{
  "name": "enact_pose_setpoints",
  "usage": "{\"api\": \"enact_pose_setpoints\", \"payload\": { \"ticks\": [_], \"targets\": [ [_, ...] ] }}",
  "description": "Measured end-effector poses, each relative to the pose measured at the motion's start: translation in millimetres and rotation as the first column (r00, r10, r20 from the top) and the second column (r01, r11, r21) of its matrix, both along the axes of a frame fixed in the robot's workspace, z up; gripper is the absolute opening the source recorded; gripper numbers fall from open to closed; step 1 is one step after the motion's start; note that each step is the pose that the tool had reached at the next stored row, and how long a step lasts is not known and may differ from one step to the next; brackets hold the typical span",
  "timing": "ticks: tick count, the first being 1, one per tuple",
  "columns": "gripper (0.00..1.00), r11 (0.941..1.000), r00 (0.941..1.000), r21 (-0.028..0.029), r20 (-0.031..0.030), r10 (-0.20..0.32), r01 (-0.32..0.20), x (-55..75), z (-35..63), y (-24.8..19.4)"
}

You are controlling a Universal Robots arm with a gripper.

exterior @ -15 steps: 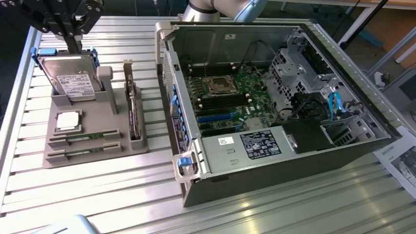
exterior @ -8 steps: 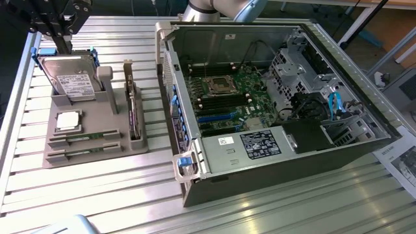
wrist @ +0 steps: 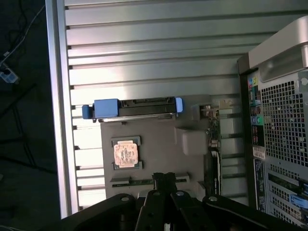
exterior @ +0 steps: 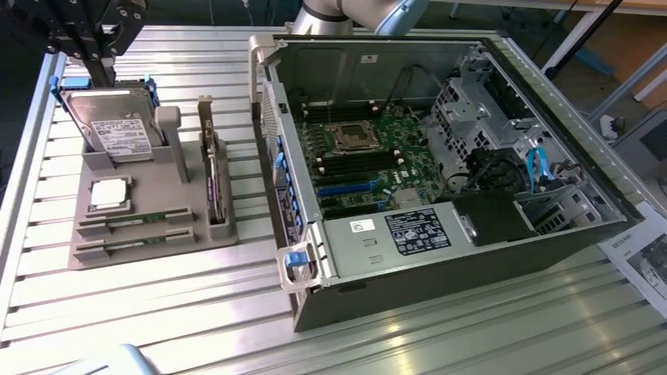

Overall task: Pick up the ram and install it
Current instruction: 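Reach for the ram, then pick up the ram and move it above insertion slot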

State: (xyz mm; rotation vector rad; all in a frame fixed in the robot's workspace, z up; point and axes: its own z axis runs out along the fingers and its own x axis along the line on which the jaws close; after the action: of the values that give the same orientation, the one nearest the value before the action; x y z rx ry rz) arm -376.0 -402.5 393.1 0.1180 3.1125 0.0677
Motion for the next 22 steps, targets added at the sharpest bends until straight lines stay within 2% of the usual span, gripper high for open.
{"api": "enact_pose_setpoints", "payload": {
  "ticks": [3,13,16,22],
  "targets": [
    [0.1,1.0,1.0,0.0,0.0001,0.0,0.0,0.0,0.0,-5.9],
    [0.1,1.0,1.0,-0.0003,0.0,0.0,0.0,0.0,0.0,-29.6],
    [0.1,1.0,1.0,-0.0005,0.0,0.0,0.0,0.0,0.0,-34.5],
    [0.1,1.0,1.0,-0.0005,0.0,0.0,0.0,0.0,0.0,-34.8]
  ]
}}
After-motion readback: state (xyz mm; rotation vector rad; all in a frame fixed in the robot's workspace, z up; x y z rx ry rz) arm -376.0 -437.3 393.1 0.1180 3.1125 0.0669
